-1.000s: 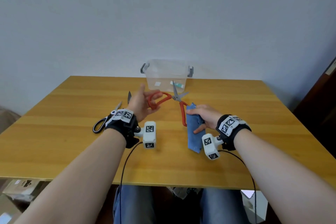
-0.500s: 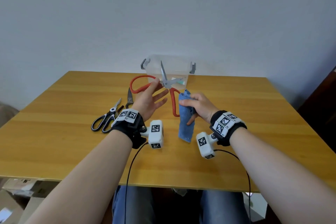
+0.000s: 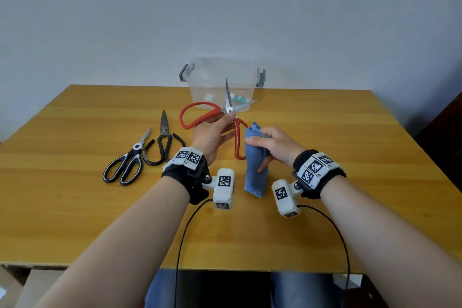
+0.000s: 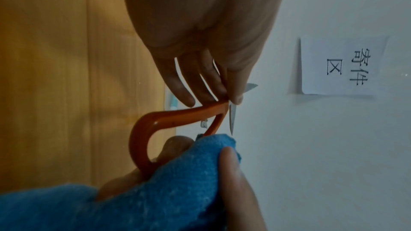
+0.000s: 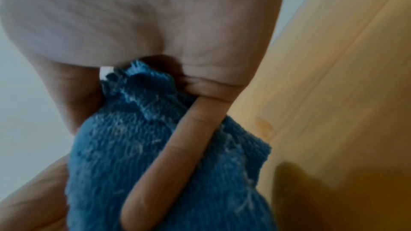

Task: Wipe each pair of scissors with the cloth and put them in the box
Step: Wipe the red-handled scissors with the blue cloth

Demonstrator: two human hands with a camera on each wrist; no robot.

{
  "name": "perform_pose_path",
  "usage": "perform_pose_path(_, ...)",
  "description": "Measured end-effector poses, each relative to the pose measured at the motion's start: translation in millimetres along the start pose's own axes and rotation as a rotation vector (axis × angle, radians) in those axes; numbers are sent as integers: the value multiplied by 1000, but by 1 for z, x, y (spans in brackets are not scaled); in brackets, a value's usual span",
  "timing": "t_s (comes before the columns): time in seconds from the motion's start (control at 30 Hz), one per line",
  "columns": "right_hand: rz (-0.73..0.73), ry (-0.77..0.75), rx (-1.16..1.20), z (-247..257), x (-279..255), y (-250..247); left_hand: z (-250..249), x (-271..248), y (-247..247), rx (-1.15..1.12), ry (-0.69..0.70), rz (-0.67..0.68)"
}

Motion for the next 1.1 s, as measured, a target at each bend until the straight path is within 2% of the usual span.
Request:
perform_pose_path(0.1, 12, 50, -92, -4, 6, -10, 3, 11, 0, -19, 32, -46)
perform_pose_path(0.2, -175, 89, -154, -4, 12, -42, -1, 22, -4, -120, 80, -87)
perform_pose_path(0.3, -302, 67, -283, 7, 17, -67, -3, 28, 1, -70, 123, -69)
perform_pose_path(0.53, -219, -145, -363, 23, 42, -47, 14, 44, 24, 239, 143, 3)
perform_pose_path(0.63, -229, -186, -313, 12, 56, -41, 23, 53, 21, 321, 151, -31)
perform_pose_path(0.9, -379, -281, -185, -9, 85, -40, 40, 71, 2, 266, 251, -87)
perform_pose_path(1.1, -426, -308, -79, -16, 105, -36, 42, 84, -5, 321, 328, -136)
Point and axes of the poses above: each hand's wrist, its own x-axis towards the middle knuckle, its own y-axis out of the palm, z = x × y, the point moved 6 cm from there along x, towards the middle knuckle, and after that the axes turned 1 degree about z, right-handed, at the moved point
